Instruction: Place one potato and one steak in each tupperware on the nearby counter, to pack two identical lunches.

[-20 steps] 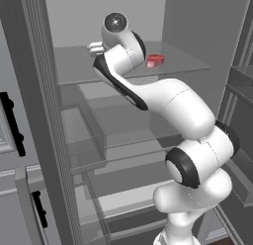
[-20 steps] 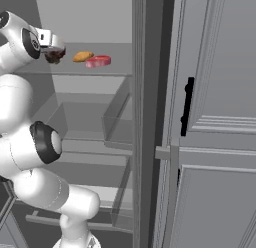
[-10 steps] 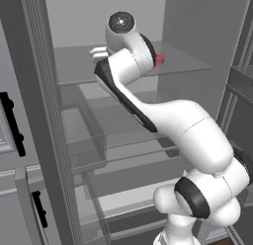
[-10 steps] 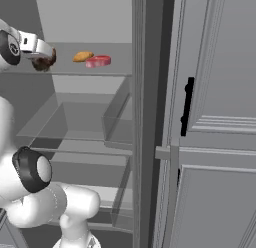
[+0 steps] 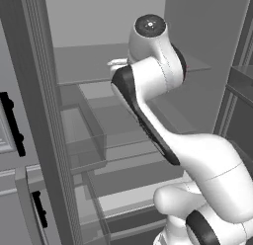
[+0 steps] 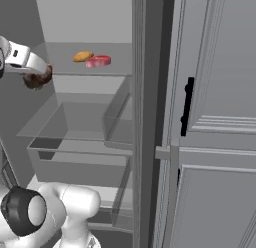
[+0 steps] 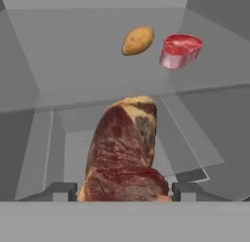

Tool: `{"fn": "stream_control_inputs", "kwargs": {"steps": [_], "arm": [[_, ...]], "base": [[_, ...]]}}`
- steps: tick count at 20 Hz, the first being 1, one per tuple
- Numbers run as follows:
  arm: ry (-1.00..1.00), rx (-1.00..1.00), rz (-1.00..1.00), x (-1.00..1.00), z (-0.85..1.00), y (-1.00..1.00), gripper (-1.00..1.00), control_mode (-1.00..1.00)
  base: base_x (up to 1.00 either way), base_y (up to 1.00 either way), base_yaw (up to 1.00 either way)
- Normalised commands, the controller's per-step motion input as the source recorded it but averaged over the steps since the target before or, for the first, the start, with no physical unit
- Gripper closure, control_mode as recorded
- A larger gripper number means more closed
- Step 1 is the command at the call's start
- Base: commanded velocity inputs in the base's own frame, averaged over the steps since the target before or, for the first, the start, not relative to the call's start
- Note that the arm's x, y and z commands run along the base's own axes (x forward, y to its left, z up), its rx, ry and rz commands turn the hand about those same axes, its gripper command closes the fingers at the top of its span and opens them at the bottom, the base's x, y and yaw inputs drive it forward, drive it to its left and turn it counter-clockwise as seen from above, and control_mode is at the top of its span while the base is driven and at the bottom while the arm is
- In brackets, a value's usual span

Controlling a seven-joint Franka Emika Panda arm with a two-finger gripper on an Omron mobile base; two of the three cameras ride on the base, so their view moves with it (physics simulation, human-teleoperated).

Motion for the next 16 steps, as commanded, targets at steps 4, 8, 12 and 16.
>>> {"fn": "stream_control_inputs", "kwargs": {"steps": [4,8,12,16], "arm": [[0.17,0.00,0.00,-1.00,-0.70,-0.34,1.00,-1.00],[0.25,0.00,0.00,-0.84,-1.00,-0.39,1.00,-1.00],[0.32,0.00,0.02,-0.41,-1.00,-0.51,1.00,-1.00],[0.25,0.00,0.03,-0.20,-0.94,-0.51,1.00,-1.00]], "base": [[0.00,0.00,0.00],[0.00,0.00,0.00],[0.00,0.00,0.00],[0.00,0.00,0.00]]}}
